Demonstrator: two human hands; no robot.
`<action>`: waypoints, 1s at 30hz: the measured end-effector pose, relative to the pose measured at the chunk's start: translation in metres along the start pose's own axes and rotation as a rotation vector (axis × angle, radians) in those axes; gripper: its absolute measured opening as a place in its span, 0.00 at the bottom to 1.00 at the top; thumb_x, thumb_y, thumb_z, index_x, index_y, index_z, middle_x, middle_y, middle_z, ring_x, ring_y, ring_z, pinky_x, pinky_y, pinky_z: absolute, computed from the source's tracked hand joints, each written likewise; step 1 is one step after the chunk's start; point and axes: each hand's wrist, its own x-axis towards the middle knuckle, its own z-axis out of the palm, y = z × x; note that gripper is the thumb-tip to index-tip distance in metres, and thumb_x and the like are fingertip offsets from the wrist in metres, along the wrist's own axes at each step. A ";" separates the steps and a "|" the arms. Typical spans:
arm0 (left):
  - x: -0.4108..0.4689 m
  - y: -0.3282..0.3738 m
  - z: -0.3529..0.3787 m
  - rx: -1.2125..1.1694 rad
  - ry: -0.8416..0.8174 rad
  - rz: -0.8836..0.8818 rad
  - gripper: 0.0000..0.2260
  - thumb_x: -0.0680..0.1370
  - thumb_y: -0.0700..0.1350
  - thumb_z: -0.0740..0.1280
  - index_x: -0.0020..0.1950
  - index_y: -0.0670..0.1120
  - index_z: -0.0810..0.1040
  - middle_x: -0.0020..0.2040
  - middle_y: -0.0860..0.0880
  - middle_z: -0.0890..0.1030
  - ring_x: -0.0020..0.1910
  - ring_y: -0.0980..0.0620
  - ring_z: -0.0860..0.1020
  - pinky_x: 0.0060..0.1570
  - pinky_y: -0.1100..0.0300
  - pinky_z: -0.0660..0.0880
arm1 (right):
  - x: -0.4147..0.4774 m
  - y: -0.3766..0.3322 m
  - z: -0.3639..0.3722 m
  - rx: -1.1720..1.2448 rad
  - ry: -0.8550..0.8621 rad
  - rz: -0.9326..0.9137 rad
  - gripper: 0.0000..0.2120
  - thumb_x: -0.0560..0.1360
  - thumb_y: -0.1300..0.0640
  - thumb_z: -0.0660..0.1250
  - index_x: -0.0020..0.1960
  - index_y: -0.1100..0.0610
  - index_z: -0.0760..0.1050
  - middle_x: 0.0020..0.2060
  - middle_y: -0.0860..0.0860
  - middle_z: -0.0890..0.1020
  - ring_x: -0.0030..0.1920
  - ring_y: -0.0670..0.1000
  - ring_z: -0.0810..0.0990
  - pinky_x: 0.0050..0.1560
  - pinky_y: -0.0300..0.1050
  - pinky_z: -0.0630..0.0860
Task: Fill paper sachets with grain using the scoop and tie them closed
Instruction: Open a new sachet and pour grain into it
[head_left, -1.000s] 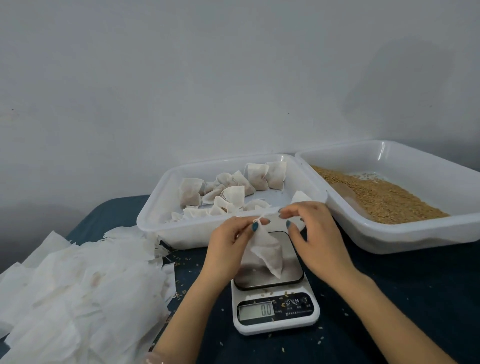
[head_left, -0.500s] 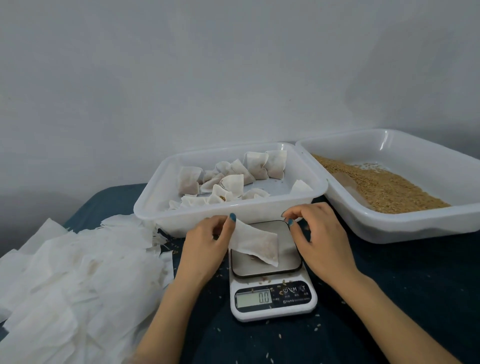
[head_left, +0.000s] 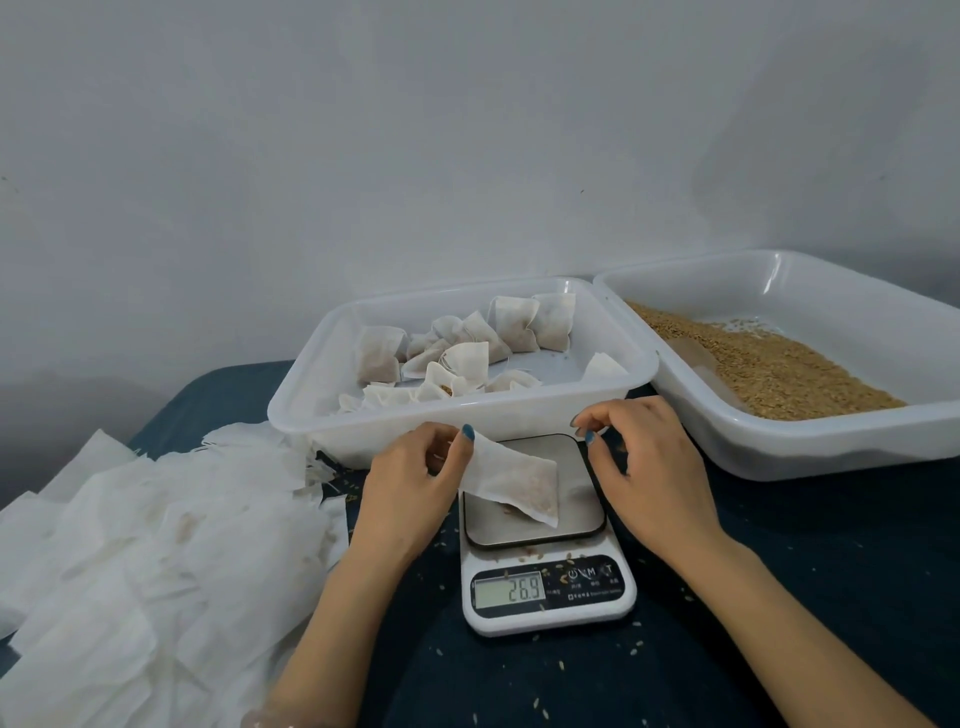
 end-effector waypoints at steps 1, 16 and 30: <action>0.000 0.000 0.001 0.014 -0.002 -0.002 0.12 0.79 0.62 0.60 0.42 0.59 0.75 0.39 0.60 0.80 0.43 0.67 0.76 0.35 0.71 0.68 | 0.000 0.000 0.001 -0.001 -0.008 -0.001 0.11 0.74 0.62 0.69 0.51 0.48 0.78 0.43 0.30 0.71 0.52 0.42 0.72 0.41 0.46 0.78; -0.004 -0.010 -0.043 0.224 -0.009 0.243 0.17 0.81 0.52 0.64 0.33 0.56 0.64 0.30 0.56 0.72 0.30 0.57 0.70 0.30 0.63 0.61 | 0.000 0.004 0.000 -0.025 -0.008 -0.003 0.11 0.73 0.62 0.69 0.50 0.48 0.78 0.43 0.35 0.74 0.53 0.41 0.71 0.39 0.42 0.76; 0.034 0.000 -0.084 -0.512 0.296 -0.062 0.09 0.82 0.49 0.65 0.44 0.46 0.75 0.33 0.50 0.77 0.28 0.56 0.78 0.37 0.61 0.75 | -0.001 0.003 0.001 -0.037 -0.050 -0.005 0.10 0.74 0.63 0.69 0.48 0.48 0.78 0.44 0.38 0.77 0.54 0.41 0.71 0.40 0.43 0.75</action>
